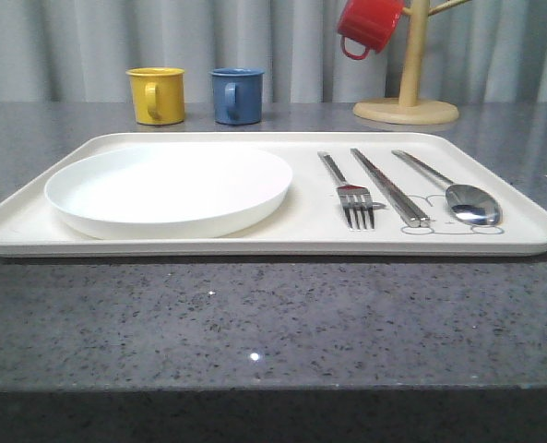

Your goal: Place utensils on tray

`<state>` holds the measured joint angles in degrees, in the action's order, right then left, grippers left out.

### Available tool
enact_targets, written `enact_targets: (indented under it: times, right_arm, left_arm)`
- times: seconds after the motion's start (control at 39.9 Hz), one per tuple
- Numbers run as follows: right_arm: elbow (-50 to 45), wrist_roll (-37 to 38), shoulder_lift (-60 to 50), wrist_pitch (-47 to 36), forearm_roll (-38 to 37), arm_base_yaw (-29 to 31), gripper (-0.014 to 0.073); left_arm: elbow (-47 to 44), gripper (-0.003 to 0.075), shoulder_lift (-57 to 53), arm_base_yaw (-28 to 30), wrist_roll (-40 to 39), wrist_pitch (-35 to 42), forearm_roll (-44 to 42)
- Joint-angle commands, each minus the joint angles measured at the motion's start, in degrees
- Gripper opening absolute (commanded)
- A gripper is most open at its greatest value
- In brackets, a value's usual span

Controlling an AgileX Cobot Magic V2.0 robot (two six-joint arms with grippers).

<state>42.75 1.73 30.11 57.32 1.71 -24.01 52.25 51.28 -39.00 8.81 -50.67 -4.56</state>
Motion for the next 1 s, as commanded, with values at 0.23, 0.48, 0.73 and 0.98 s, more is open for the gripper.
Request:
enact_targets:
  times: [0.23,0.48,0.73,0.98]
  right_arm:
    - [1.4,-0.6,0.2,-3.7,-0.8,-0.1,-0.0069]
    - [1.4,-0.6,0.2,-3.7,-0.8,-0.1,-0.0069]
    - [1.4,-0.6,0.2,-3.7,-0.8,-0.1,-0.0069]
    - [1.4,-0.6,0.2,-3.7,-0.8,-0.1,-0.0069]
  left_arm:
    - [-10.0,-0.0018,-10.7,10.1,-0.1,16.0,-1.1]
    - [-35.5,-0.0018,-34.1,28.6,-0.1,35.1,8.1]
    - [-49.0,-0.0018,-53.0,37.2,-0.1,44.7,6.6]
    - [-52.5,-0.0018,-53.0,37.2,-0.1,52.0,5.7]
